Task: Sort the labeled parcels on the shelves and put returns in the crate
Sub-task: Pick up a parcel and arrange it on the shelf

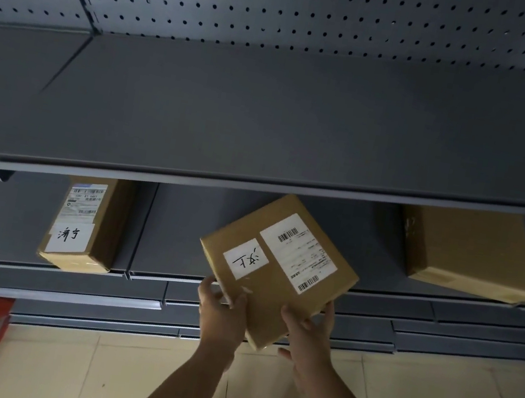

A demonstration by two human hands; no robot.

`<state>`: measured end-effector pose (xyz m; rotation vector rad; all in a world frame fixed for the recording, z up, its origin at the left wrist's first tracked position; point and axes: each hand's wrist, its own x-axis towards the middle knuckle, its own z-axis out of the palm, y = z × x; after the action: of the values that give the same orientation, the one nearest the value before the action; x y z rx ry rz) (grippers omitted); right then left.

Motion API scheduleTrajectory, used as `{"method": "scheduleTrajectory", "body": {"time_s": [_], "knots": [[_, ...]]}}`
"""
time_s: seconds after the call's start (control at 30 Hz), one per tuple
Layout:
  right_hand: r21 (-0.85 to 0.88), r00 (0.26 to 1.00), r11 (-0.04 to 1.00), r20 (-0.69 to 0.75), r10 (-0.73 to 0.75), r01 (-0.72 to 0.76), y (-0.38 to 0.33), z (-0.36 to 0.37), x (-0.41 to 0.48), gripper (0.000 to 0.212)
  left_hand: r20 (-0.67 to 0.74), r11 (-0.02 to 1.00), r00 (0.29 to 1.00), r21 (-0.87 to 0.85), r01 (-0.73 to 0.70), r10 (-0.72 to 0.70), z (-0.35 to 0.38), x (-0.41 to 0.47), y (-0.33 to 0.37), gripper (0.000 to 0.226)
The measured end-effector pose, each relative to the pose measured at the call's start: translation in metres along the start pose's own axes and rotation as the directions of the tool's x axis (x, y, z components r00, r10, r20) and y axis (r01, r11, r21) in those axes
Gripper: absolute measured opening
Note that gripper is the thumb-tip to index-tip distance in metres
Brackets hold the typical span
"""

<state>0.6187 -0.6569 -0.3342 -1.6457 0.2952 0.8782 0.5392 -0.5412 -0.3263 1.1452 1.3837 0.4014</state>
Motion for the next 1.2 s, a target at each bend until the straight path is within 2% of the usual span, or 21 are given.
{"method": "scheduleTrajectory", "body": {"time_s": [0.07, 0.13, 0.2, 0.3, 0.4, 0.47, 0.53, 0.6, 0.7, 0.83, 0.93, 1.03, 1.1, 1.17, 1.2], "knots": [[-0.003, 1.000, 1.000, 0.012, -0.012, 0.012, -0.003, -0.009, 0.007, 0.079, -0.077, 0.995, 0.996, 0.091, -0.033, 0.040, -0.010, 0.013, 0.010, 0.069], [-0.034, 1.000, 0.999, 0.016, -0.023, 0.023, -0.007, -0.020, 0.015, 0.072, -0.097, 0.963, 0.983, 0.235, -0.129, 0.156, -0.022, 0.037, 0.022, 0.075], [-0.077, 0.999, 0.996, 0.034, -0.038, 0.041, -0.014, -0.028, 0.023, 0.067, 0.004, 0.926, 0.982, 0.334, -0.178, 0.187, -0.030, 0.062, 0.034, 0.076], [-0.157, 0.996, 0.985, 0.073, -0.055, 0.066, -0.031, -0.034, 0.032, 0.062, 0.196, 0.872, 0.975, 0.454, -0.182, 0.102, -0.033, 0.080, 0.044, 0.064], [-0.280, 0.993, 0.953, -0.004, -0.119, 0.113, -0.047, -0.032, 0.043, 0.062, 0.218, 0.855, 0.967, 0.470, -0.219, 0.128, -0.034, 0.081, 0.043, 0.052], [-0.390, 0.979, 0.912, -0.097, -0.181, 0.129, -0.053, -0.030, 0.047, 0.080, 0.161, 0.867, 0.976, 0.455, -0.204, 0.145, -0.033, 0.072, 0.036, 0.051], [-0.433, 0.958, 0.890, -0.168, -0.232, 0.140, -0.054, -0.028, 0.043, 0.085, 0.082, 0.899, 0.987, 0.409, -0.158, 0.136, -0.028, 0.060, 0.025, 0.050], [-0.379, 0.942, 0.916, -0.238, -0.235, 0.133, -0.046, -0.026, 0.033, 0.090, 0.032, 0.944, 0.994, 0.312, -0.106, 0.101, -0.021, 0.044, 0.013, 0.047], [-0.213, 0.941, 0.977, -0.327, -0.089, 0.018, -0.025, -0.012, 0.015, 0.099, -0.023, 0.979, 0.999, 0.204, -0.031, 0.037, -0.006, 0.022, -0.001, 0.044], [0.019, 0.972, 0.994, -0.209, 0.112, -0.110, -0.018, 0.019, 0.002, 0.103, -0.038, 0.988, 0.998, 0.144, 0.061, -0.056, 0.015, -0.002, -0.009, 0.042], [0.092, 0.979, 0.987, -0.141, 0.144, -0.132, -0.023, 0.032, 0.005, 0.088, 0.013, 0.985, 0.994, 0.136, 0.106, -0.108, 0.027, -0.015, -0.012, 0.041], [0.038, 0.993, 0.997, -0.094, 0.078, -0.075, -0.030, 0.026, 0.013, 0.050, -0.014, 0.984, 0.988, 0.095, 0.152, -0.152, 0.020, -0.007, -0.007, 0.048], [0.011, 0.996, 0.999, -0.077, 0.039, -0.038, -0.035, 0.015, 0.018, 0.030, -0.121, 0.988, 0.990, 0.134, 0.083, -0.067, 0.005, 0.014, 0.004, 0.059], [-0.063, 0.998, 0.998, -0.067, -0.004, -0.001, -0.040, 0.003, 0.023, 0.024, -0.194, 0.959, 0.978, 0.282, -0.018, 0.075, -0.011, 0.039, 0.024, 0.066], [-0.110, 0.998, 0.994, -0.059, -0.016, 0.010, -0.042, -0.002, 0.026, 0.023, -0.179, 0.932, 0.976, 0.358, -0.056, 0.127, -0.018, 0.053, 0.035, 0.067]]}}
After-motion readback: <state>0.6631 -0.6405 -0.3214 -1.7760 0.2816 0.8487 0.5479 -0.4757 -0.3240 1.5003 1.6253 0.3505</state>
